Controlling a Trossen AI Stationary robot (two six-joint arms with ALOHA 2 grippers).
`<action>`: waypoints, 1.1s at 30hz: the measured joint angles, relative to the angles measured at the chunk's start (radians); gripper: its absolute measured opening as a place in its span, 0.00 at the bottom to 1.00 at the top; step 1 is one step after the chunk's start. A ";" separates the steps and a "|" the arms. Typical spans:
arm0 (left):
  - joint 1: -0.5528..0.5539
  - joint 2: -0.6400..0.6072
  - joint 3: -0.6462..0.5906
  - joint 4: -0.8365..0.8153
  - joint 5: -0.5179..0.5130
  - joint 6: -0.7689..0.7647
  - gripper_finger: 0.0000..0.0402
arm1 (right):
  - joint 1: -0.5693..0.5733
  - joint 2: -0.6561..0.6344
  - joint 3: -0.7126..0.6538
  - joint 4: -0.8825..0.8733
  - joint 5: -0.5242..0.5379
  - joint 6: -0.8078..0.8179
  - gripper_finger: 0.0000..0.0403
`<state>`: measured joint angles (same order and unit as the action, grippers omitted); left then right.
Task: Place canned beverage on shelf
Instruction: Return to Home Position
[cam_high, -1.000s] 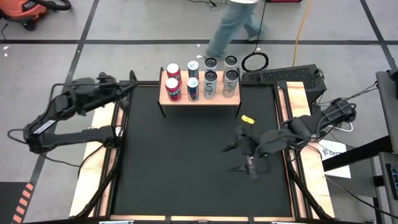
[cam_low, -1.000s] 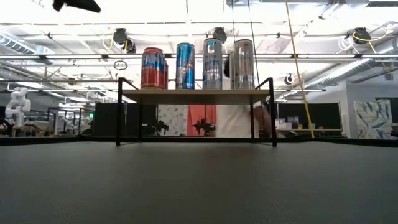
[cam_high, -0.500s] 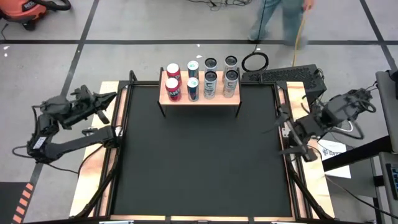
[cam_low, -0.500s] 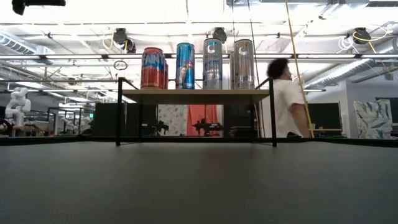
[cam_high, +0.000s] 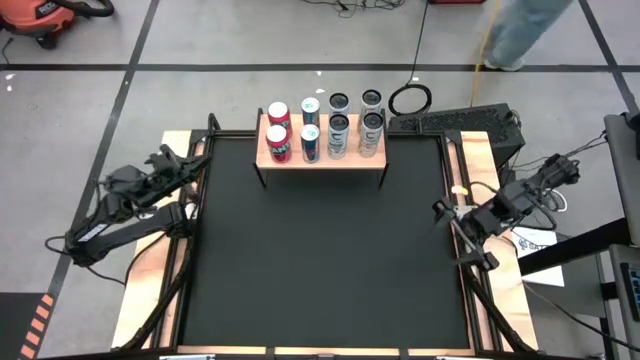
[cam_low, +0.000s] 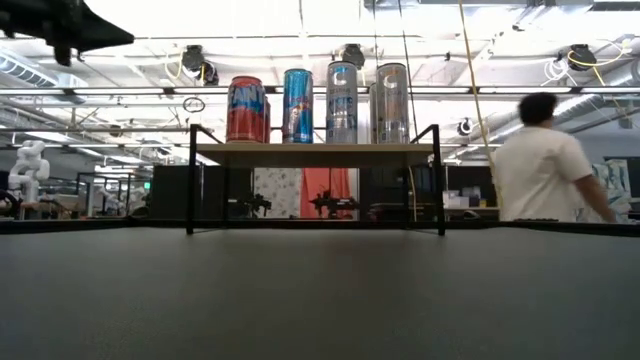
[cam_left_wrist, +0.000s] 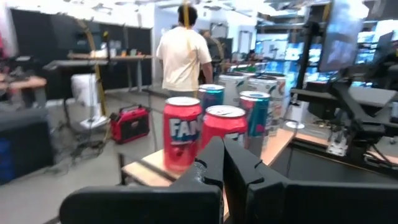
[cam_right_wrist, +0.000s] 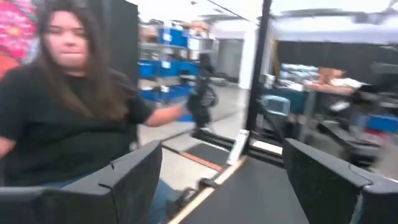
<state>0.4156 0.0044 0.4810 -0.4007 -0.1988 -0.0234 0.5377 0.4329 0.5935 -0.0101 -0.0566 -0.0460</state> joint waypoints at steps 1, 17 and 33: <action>0.000 0.000 -0.020 0.031 0.017 0.012 0.00 | 0.000 -0.020 -0.042 0.036 -0.029 0.001 0.77; 0.000 0.000 -0.276 0.264 0.067 0.092 0.00 | 0.000 -0.171 -0.489 0.338 -0.079 0.009 0.77; 0.000 0.000 -0.461 0.443 0.069 0.091 0.00 | 0.000 -0.180 -0.549 0.281 -0.078 0.004 0.77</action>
<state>0.4156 0.0040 0.0201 0.0418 -0.1303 0.0680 0.5381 0.2531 0.0448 0.2712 -0.1349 -0.0420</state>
